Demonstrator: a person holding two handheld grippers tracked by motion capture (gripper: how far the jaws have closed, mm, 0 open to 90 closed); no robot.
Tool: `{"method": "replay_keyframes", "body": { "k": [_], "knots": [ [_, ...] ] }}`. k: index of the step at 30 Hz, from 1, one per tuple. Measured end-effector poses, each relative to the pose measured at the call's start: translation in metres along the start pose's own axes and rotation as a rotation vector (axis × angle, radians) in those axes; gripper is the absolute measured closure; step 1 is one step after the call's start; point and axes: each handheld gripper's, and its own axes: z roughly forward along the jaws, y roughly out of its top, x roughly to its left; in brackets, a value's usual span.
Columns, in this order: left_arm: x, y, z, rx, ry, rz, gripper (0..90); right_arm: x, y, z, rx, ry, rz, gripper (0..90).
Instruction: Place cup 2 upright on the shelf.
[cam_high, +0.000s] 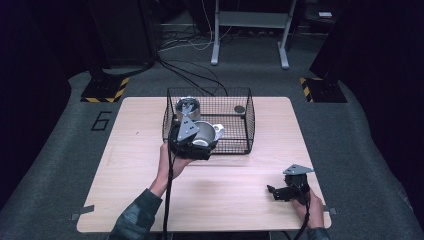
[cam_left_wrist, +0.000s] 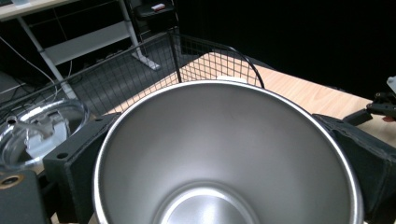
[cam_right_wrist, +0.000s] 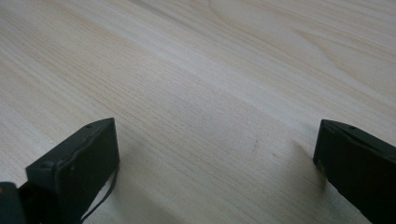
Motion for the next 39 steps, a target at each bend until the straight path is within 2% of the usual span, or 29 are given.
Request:
{"method": "replay_keyframes", "body": {
  "k": [14, 17, 32, 39],
  "knots": [
    [0.002, 0.017, 0.012, 0.000, 0.000, 0.017, 5.8, 0.000, 0.000, 0.000, 0.000, 0.000, 0.000, 0.0],
    [0.004, 0.020, 0.015, -0.001, -0.004, 0.003, 5.8, 0.000, 0.000, 0.000, 0.000, 0.001, 0.000, 0.0],
    [0.010, 0.033, 0.036, 0.003, 0.006, 0.000, 5.8, 0.000, 0.000, 0.000, 0.000, 0.001, 0.001, 0.0],
    [0.017, 0.041, 0.052, 0.010, 0.009, -0.026, 5.8, 0.000, 0.000, 0.000, -0.003, 0.000, 0.006, 0.0]
  ]
}}
